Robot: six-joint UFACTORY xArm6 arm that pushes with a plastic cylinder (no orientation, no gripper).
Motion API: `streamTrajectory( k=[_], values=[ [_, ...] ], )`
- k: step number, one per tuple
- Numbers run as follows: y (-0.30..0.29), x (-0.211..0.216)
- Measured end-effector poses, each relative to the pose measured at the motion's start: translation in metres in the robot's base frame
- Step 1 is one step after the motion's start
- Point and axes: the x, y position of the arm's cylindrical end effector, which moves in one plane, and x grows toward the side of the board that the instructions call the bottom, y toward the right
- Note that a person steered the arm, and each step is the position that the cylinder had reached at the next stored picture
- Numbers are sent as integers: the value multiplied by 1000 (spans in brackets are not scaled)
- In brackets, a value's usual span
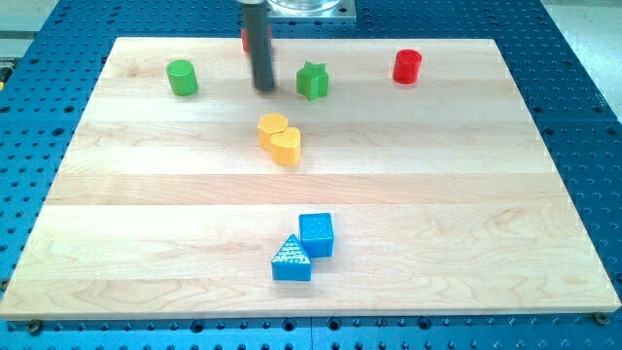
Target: Slide the red star to the top left side of the green circle
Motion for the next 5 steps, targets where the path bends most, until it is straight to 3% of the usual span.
streamTrajectory(
  k=[1,2,5],
  values=[
    [37,-55],
    [35,-98],
    [-25,-98]
  ],
)
